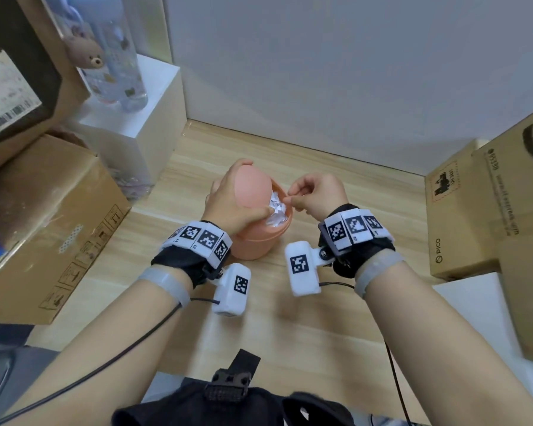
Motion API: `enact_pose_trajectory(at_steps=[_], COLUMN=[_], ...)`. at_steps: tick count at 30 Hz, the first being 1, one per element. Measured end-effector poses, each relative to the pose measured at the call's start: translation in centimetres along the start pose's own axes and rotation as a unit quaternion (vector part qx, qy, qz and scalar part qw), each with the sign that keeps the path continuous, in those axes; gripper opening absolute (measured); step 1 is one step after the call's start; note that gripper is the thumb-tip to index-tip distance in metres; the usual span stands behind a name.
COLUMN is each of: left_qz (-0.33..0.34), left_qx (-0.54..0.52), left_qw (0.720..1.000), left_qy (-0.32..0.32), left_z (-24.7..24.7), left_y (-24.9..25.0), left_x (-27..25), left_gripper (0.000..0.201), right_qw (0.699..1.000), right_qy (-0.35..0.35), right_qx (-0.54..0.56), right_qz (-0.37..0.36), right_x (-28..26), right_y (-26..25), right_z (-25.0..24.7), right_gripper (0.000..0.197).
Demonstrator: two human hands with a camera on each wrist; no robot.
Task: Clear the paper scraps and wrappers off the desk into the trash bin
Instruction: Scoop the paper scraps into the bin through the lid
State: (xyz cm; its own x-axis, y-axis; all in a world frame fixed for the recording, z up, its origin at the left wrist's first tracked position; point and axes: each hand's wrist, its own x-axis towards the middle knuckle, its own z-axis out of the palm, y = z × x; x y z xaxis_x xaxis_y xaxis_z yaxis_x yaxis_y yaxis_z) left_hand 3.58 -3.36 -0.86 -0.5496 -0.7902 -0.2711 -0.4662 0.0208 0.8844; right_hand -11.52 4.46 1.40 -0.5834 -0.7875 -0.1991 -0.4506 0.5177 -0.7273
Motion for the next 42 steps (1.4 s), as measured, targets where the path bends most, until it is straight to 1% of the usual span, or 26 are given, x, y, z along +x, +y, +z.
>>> enact_pose_trajectory(at_steps=[2,3,4,5,6,7,8,9,11,13,15,17,19,21,22,25,26,27,29,31,32,34,37,38,40,42], left_qz=[0.002,0.004,0.006,0.006,0.005,0.005,0.005,0.006,0.010,0.012,0.010,0.018,0.024,0.029,0.031,0.028,0.030,0.041,0.089,0.135,0.147,0.158,0.153,0.149,0.134,0.120], left_qx=[0.004,0.005,0.005,0.004,0.002,0.000,-0.003,-0.006,-0.007,0.002,0.003,0.002,0.009,0.009,0.005,-0.004,-0.006,-0.008,-0.025,-0.052,-0.064,-0.083,-0.094,-0.099,-0.108,-0.106], left_qw=[1.000,1.000,1.000,1.000,1.000,1.000,0.999,0.999,0.998,0.998,0.998,0.997,0.997,0.996,0.997,0.997,0.997,0.996,0.993,0.987,0.985,0.983,0.984,0.984,0.985,0.987], left_qy=[-0.006,-0.009,-0.011,-0.015,-0.021,-0.029,-0.036,-0.042,-0.054,-0.062,-0.067,-0.073,-0.077,-0.079,-0.077,-0.076,-0.076,-0.077,-0.079,-0.074,-0.066,-0.044,-0.017,-0.014,-0.017,-0.029], left_z=[0.3,0.5,0.6,0.8,1.0,1.1,1.2,1.2,1.1,1.0,0.9,0.8,0.7,0.6,0.6,0.7,0.7,0.7,0.6,0.5,0.5,0.6,0.7,0.7,0.5,0.5], left_y=[0.3,0.4,0.5,0.7,0.7,0.8,0.7,0.7,0.8,0.7,0.5,0.5,0.7,1.1,1.2,1.3,1.3,1.2,0.9,0.3,0.1,-0.4,-0.8,-1.0,-1.2,-1.3], left_x=[0.2,0.3,0.4,0.5,0.6,0.7,0.8,0.9,1.2,1.6,2.1,2.4,2.4,2.3,2.2,2.3,2.3,2.3,2.3,2.4,2.4,2.2,2.1,2.2,2.1,2.2], left_gripper=[0.086,0.086,0.087,0.088,0.089,0.091,0.092,0.091,0.086,0.083,0.079,0.078,0.082,0.087,0.088,0.097,0.101,0.105,0.103,0.094,0.089,0.082,0.080,0.082,0.087,0.088], right_qw=[0.999,0.994,0.981,0.959,0.930,0.905,0.887,0.878,0.874,0.872,0.859,0.846,0.860,0.872,0.869,0.850,0.849,0.854,0.856,0.845,0.838,0.837,0.860,0.861,0.860,0.859], right_qy=[-0.015,-0.037,-0.062,-0.091,-0.122,-0.151,-0.175,-0.182,-0.156,-0.122,-0.099,-0.089,-0.100,-0.128,-0.145,-0.227,-0.232,-0.223,-0.183,-0.153,-0.144,-0.111,-0.063,-0.057,-0.062,-0.071], right_qx=[0.044,0.096,0.165,0.234,0.291,0.324,0.340,0.348,0.353,0.352,0.372,0.401,0.383,0.356,0.358,0.376,0.383,0.380,0.394,0.434,0.456,0.472,0.434,0.432,0.438,0.445], right_qz=[0.021,0.044,0.080,0.131,0.187,0.229,0.257,0.275,0.296,0.318,0.337,0.339,0.322,0.310,0.309,0.291,0.282,0.276,0.279,0.272,0.264,0.253,0.262,0.262,0.256,0.243], right_x=[-0.2,-0.4,-0.4,-0.3,-0.2,0.0,0.3,1.0,2.4,3.5,3.8,3.7,3.7,3.9,3.9,2.7,2.4,2.0,1.5,0.9,0.7,0.2,-0.6,-0.8,-1.2,-1.2], right_y=[-0.3,-0.6,-0.9,-1.3,-1.7,-2.2,-2.8,-2.9,-3.0,-2.7,-2.4,-2.4,-2.6,-2.9,-3.1,-3.2,-2.9,-2.6,-1.8,-1.0,-0.5,0.3,1.4,1.6,1.7,1.3], right_z=[-0.5,-0.5,-0.3,0.0,0.3,0.5,0.8,1.2,2.2,3.4,4.0,4.1,3.8,3.0,2.4,-0.2,-0.9,-1.4,-2.1,-2.7,-2.9,-3.1,-2.6,-2.3,-1.9,-1.7], right_gripper=[0.021,0.015,0.016,0.028,0.042,0.053,0.060,0.064,0.067,0.065,0.062,0.060,0.058,0.059,0.062,0.075,0.079,0.082,0.086,0.080,0.075,0.062,0.043,0.037,0.030,0.028])
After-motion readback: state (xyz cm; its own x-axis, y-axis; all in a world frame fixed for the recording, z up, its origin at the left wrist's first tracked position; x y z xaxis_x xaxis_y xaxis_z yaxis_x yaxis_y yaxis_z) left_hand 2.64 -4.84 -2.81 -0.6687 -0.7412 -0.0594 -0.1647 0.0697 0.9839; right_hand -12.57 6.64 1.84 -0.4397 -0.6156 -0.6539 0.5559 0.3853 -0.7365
